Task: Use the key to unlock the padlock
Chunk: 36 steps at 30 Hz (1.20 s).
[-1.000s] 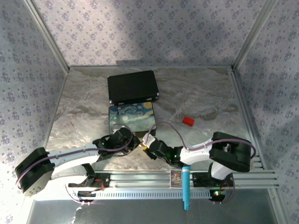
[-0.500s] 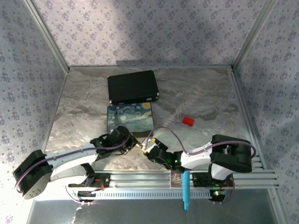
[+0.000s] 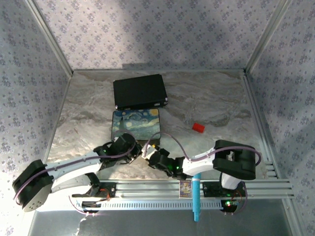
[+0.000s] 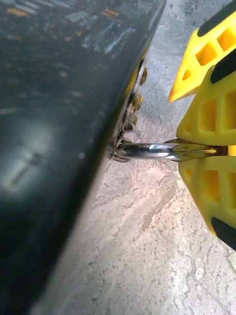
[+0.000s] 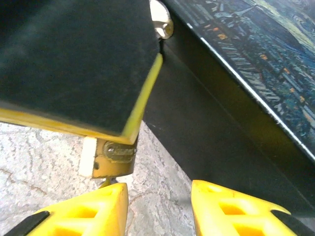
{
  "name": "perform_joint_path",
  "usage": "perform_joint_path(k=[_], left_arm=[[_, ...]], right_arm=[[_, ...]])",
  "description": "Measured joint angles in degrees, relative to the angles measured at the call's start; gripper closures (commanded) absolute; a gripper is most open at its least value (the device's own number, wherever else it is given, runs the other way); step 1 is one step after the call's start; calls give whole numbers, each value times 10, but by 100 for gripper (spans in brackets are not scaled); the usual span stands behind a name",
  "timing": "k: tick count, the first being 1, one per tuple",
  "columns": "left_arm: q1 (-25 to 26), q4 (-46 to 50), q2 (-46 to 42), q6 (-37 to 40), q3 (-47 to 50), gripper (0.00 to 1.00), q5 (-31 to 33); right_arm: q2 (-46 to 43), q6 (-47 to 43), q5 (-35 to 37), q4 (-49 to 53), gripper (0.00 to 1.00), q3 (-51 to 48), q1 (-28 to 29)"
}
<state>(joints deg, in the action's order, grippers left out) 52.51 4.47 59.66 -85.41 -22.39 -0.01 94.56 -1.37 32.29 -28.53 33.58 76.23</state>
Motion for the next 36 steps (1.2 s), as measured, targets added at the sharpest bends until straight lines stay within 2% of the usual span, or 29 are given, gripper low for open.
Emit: perform_joint_path(k=[8,14,21,25,27,29,32,36], left_arm=[[0,-4,-20,-11,13,100,-6],[1,3,-32,-10,19,100,-2],[1,9,-37,-8,21,100,3],[1,15,-37,-5,21,100,10],[1,16,-37,-4,21,100,11],[1,15,-37,-5,21,100,11],[1,13,-37,-7,21,100,10],[2,13,-38,-9,21,100,8]], right_arm=[[2,5,-11,-10,61,0,-7],[9,10,-19,-21,51,0,-7],[19,19,-22,-28,54,2,-8],[34,17,-21,-25,51,15,-8],[36,17,-21,-25,55,16,-8],[38,16,-24,-26,69,17,-8],[41,19,-43,-30,80,17,-10],[38,25,-94,-32,89,13,-31]])
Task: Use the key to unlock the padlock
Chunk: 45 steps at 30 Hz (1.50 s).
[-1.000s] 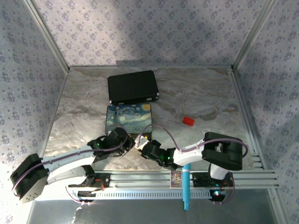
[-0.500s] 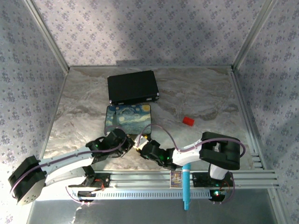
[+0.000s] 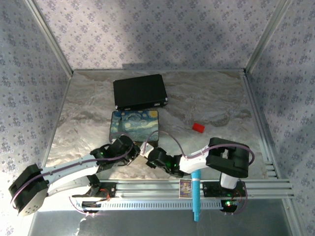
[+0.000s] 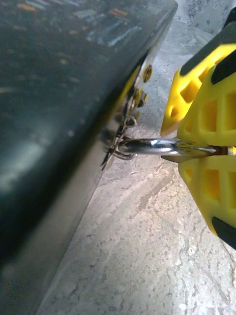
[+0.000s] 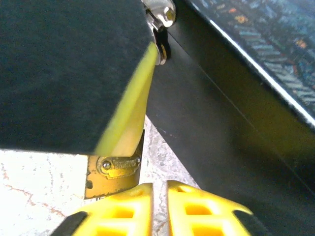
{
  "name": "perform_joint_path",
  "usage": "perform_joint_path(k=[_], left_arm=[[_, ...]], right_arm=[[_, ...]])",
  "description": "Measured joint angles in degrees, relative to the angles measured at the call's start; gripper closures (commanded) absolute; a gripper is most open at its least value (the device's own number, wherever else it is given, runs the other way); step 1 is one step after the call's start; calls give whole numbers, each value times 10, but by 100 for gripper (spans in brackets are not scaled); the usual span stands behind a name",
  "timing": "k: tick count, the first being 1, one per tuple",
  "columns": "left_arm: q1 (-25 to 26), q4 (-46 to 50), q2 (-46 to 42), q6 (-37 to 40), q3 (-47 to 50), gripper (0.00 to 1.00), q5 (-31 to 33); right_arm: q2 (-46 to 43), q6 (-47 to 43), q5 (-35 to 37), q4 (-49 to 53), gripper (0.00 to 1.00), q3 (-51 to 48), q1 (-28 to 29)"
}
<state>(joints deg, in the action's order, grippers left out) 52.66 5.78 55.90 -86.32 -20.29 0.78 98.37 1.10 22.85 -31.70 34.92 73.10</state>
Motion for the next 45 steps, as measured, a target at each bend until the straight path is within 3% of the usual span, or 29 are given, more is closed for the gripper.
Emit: perform_joint_path(k=[9,11,13,15,17,24,31,37,45], left_arm=[[10,-15,2,3,0,100,-32],[11,-20,5,3,0,100,-33],[11,-23,6,3,0,100,-33],[11,-23,6,3,0,100,-33],[11,-19,5,7,0,100,-32],[-2,-3,7,12,-7,100,-33],[-2,4,12,11,-14,100,-38],[-2,5,12,7,-14,100,-38],[3,10,12,7,-17,100,-40]], right_arm=[[-39,48,-164,-11,90,-44,-81],[-43,59,-193,-8,86,-47,-95],[-47,69,-204,-4,75,-47,-97],[-54,73,-195,-2,61,-53,-85],[-66,73,-171,-3,53,-67,-69],[-138,67,-117,9,40,-121,-53],[-153,5,-44,37,41,-97,7],[-115,-38,-14,41,42,-66,17],[-55,-62,20,37,49,-26,27]])
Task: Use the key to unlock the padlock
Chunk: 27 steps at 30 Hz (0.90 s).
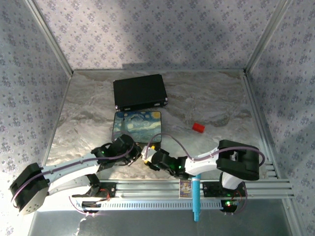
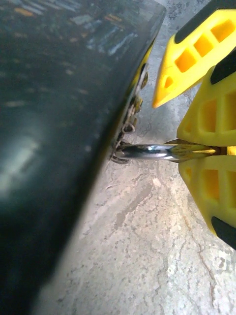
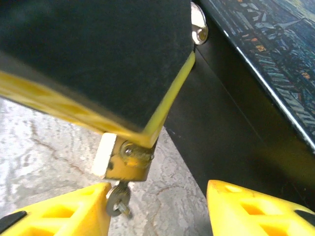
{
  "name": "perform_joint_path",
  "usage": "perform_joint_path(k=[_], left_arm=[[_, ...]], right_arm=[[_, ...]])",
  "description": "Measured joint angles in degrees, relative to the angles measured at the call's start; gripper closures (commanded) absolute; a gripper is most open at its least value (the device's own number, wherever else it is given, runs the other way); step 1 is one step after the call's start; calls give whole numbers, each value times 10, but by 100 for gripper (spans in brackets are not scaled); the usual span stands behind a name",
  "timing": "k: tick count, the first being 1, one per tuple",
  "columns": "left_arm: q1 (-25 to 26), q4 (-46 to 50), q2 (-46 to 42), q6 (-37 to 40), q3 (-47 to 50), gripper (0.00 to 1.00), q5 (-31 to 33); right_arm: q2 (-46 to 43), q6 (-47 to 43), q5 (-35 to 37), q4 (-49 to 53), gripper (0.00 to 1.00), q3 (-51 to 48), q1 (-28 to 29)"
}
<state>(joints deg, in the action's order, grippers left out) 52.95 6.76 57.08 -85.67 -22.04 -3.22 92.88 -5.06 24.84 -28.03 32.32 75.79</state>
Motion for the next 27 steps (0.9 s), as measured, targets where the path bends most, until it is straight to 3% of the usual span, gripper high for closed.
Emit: perform_joint_path(k=[3,6,9,16,27], left_arm=[[1,0,0,-5,0,100,0],[3,-3,0,-10,0,100,0],[4,-10,0,-12,0,100,2],[5,-17,9,-23,0,100,7],[17,-44,24,-24,0,100,11]], right_arm=[[11,-2,5,0,54,6,0],[14,-8,3,0,72,7,0],[15,-5,-6,-1,84,8,3],[8,7,-39,12,93,8,-10],[-24,84,-237,-4,97,-26,-90]])
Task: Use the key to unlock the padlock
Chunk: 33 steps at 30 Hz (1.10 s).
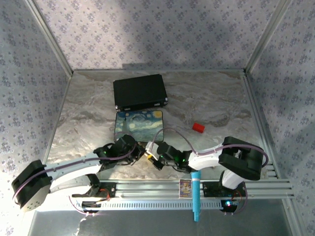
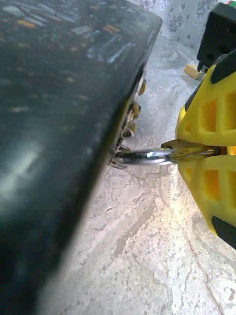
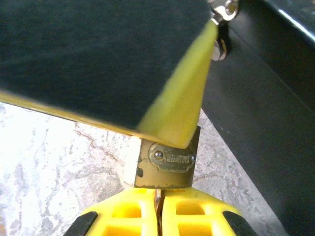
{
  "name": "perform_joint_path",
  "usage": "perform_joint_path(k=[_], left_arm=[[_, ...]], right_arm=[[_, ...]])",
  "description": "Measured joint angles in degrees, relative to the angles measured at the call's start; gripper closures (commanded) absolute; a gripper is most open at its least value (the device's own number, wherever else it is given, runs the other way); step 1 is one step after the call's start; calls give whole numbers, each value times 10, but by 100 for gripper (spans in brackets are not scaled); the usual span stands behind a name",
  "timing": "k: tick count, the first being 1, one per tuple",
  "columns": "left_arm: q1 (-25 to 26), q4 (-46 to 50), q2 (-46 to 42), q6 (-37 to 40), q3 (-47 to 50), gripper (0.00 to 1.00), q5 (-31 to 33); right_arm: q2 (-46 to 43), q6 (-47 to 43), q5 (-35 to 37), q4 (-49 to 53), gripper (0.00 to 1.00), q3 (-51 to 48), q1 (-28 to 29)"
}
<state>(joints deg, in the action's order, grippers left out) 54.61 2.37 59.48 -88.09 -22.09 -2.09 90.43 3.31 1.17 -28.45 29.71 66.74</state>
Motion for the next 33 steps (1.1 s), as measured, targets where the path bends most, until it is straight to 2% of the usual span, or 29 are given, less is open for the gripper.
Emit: perform_joint_path(k=[4,6,14,19,23,25,27,33], left_arm=[[2,-9,7,7,0,99,0],[3,-11,10,10,0,91,0],[11,-9,21,30,-6,76,7],[17,-6,44,46,-15,79,19],[22,-2,49,51,-17,77,30],[22,0,50,52,-18,81,32],[22,3,50,55,-18,87,35],[24,22,42,56,-19,96,41]], right_arm=[[0,33,-61,-14,98,-8,-25],[0,46,-80,-18,98,-11,-33],[2,91,-115,-49,98,-24,-42],[24,106,-115,-64,98,-23,-41],[40,115,-114,-75,98,-19,-40],[45,120,-111,-76,97,-16,-37],[50,124,-105,-76,93,-13,-34],[52,142,-78,-79,60,-13,-26]])
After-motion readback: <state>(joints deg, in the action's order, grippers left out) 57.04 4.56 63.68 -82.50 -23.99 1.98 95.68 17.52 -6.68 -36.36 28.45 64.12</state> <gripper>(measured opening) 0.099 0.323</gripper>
